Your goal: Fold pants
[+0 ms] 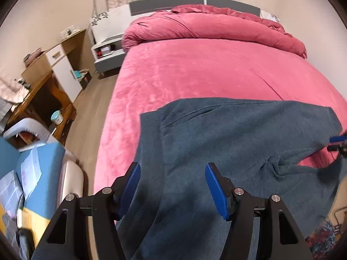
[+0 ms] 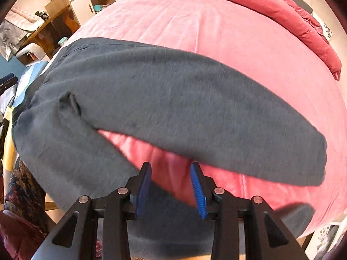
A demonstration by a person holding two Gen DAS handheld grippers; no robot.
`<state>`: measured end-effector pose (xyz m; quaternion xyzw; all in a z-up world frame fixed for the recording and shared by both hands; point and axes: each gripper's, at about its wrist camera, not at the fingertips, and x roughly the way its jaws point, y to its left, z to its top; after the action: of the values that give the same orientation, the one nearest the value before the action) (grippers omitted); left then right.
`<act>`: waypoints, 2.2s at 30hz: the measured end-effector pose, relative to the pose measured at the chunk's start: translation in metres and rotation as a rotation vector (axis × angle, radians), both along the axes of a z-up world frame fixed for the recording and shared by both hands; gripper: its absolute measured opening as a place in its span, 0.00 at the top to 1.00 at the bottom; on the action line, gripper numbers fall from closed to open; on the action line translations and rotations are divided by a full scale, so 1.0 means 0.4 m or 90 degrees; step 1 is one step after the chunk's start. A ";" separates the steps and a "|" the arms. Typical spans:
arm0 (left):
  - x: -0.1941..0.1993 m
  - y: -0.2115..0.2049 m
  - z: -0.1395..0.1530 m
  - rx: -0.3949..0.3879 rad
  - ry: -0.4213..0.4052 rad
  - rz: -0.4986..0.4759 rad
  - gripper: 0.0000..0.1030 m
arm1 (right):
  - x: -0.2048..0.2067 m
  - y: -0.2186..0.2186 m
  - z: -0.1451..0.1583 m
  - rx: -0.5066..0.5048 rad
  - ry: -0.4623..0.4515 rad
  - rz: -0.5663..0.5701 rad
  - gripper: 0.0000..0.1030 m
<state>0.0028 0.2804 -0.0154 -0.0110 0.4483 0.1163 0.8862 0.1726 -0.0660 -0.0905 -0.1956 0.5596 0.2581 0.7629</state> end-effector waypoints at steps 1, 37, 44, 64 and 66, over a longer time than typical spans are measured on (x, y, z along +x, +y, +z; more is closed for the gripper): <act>0.015 -0.004 -0.005 0.003 0.004 -0.007 0.39 | 0.016 -0.003 -0.001 -0.003 0.000 -0.001 0.63; 0.597 0.129 -0.251 -0.068 0.281 -0.366 0.04 | 0.647 -0.065 -0.147 -0.083 0.199 0.099 0.44; 0.605 0.164 -0.224 -0.114 0.271 -0.373 0.76 | 0.606 -0.055 -0.112 -0.105 0.184 0.119 0.91; 0.189 0.151 0.152 -0.071 -0.017 -0.285 0.92 | 0.127 -0.197 0.288 -0.024 0.002 0.065 0.95; 0.111 0.142 0.152 -0.068 -0.034 -0.279 0.92 | 0.009 -0.234 0.307 -0.015 0.001 0.062 0.95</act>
<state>0.0472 0.3372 0.0453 0.0366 0.4221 -0.1030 0.8999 0.1760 -0.1596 0.0321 -0.2314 0.5531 0.2881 0.7467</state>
